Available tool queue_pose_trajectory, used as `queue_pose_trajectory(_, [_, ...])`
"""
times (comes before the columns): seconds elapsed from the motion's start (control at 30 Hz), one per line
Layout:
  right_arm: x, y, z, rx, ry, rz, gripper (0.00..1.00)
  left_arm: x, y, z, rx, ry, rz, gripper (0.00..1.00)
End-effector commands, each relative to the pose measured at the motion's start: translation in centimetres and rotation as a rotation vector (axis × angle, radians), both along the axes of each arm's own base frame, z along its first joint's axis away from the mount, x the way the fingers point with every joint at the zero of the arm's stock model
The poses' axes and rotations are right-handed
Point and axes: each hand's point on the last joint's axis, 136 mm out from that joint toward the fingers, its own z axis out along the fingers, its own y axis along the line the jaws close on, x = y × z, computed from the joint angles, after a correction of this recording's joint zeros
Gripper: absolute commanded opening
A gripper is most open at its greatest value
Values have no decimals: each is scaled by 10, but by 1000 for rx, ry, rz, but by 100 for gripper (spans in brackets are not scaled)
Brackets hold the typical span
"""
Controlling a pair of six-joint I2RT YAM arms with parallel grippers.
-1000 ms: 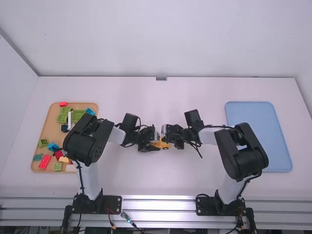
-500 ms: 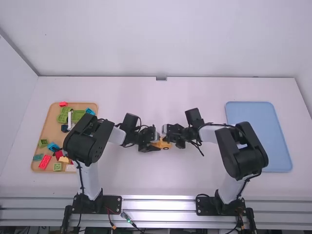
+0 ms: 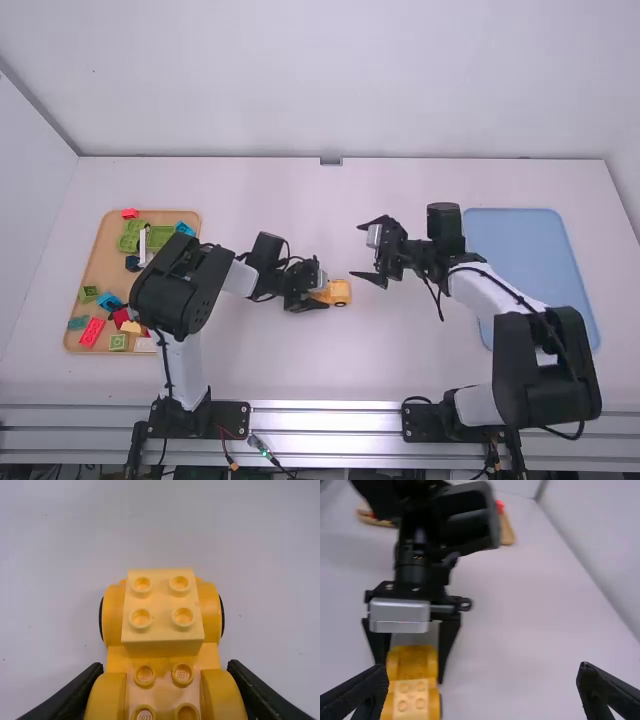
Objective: Assemble lego blocks to make yellow taxi
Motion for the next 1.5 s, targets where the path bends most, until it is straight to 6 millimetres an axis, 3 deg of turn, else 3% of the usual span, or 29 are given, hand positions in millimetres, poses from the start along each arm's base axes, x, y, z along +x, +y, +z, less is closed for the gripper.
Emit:
queue_pose_trajectory(0.0, [10,-8,-10,-27,137,-135,99,-1,-2,-1,-17,15,-12,98])
queue_pose_trajectory(0.17, [14,-12,-18,-63,149,-173,99,-1,-1,5,-45,24,-15,99])
queue_pose_trajectory(0.4, [8,1,-23,-100,114,-134,99,18,44,40,-66,98,148,99])
queue_pose_trajectory(0.67, [10,14,-28,-166,66,-148,99,28,135,97,-18,133,462,99])
queue_pose_trajectory(0.8, [11,20,-30,-194,42,-158,99,42,214,115,-31,368,1009,99])
queue_pose_trajectory(0.87, [13,22,-30,-202,31,-172,99,44,259,126,-147,524,1366,99])
queue_pose_trajectory(0.93, [15,22,-30,-208,20,-179,99,38,287,134,-301,683,1621,99])
queue_pose_trajectory(0.97, [16,23,-29,-212,12,-183,99,27,301,134,-397,799,1773,99])
queue_pose_trajectory(1.0, [18,21,-29,-214,7,-192,99,5,320,129,-502,960,1987,99])
queue_pose_trajectory(1.1, [20,19,-28,-211,5,-198,99,-21,345,122,-590,1058,2237,99])
queue_pose_trajectory(1.17, [22,16,-28,-210,6,-207,99,-49,369,113,-599,1066,2463,99])
queue_pose_trajectory(1.33, [24,12,-27,-202,9,-214,99,-77,390,104,-459,979,2646,100])
queue_pose_trajectory(1.47, [24,12,-27,-201,8,-215,99,-87,402,100,-305,910,2676,85])
